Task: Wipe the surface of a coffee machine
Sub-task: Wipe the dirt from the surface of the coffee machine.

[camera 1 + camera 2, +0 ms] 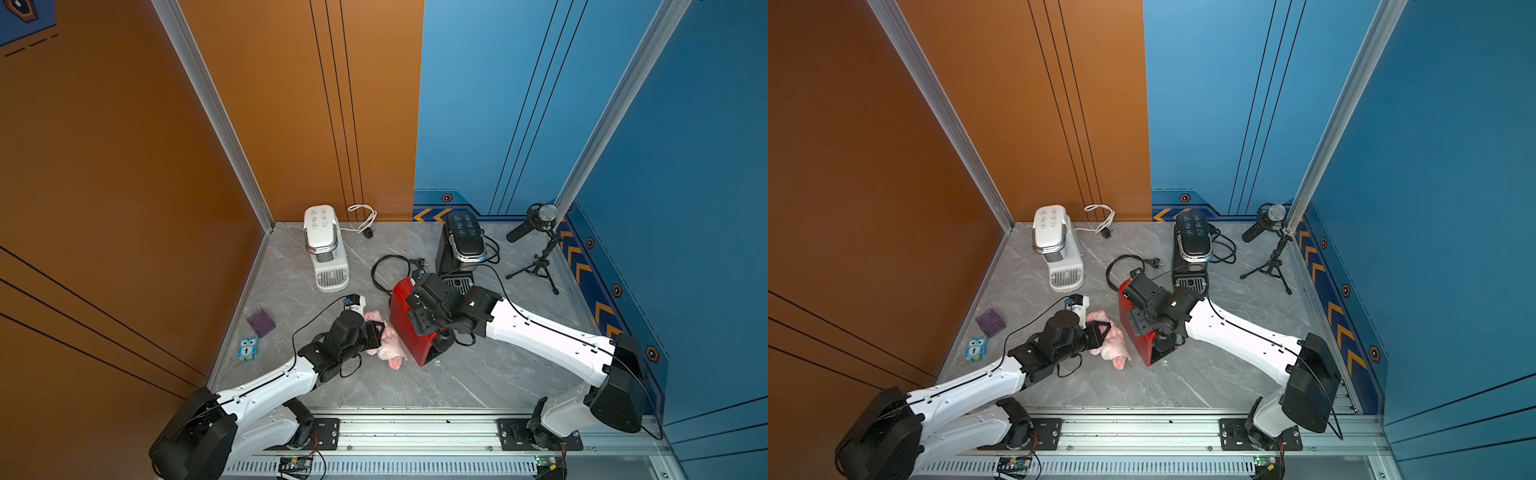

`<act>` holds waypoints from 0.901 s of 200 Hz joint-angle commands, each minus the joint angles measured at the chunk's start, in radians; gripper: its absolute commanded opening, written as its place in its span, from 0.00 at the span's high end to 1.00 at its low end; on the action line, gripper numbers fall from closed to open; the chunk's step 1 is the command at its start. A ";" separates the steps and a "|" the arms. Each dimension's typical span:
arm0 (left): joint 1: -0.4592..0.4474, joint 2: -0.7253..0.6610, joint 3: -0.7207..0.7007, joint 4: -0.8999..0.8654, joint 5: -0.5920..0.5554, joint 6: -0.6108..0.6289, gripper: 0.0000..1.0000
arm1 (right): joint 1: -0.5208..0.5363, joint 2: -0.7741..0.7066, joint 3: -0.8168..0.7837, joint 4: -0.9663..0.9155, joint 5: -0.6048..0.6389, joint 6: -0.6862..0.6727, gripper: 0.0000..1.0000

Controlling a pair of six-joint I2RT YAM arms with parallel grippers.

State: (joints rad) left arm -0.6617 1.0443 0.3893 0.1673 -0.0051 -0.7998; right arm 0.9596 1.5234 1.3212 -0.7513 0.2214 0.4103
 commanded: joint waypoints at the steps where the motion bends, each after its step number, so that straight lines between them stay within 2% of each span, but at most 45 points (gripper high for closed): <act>1: -0.008 -0.056 -0.009 0.027 -0.032 -0.011 1.00 | 0.015 0.046 -0.041 0.131 -0.013 0.165 0.19; 71: -0.007 -0.118 0.022 -0.044 -0.020 0.024 1.00 | -0.009 0.059 -0.015 0.167 0.145 0.364 0.20; 130: 0.005 -0.236 0.064 -0.181 -0.025 0.063 1.00 | 0.010 0.152 0.087 0.168 0.239 0.425 0.20; 180: 0.007 -0.371 0.072 -0.303 -0.032 0.071 1.00 | 0.050 0.144 0.106 0.142 0.273 0.389 0.06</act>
State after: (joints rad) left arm -0.6613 0.7250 0.4347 -0.0490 -0.0158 -0.7521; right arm 1.0142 1.6547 1.4166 -0.6403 0.4023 0.7921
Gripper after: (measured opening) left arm 0.197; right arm 0.907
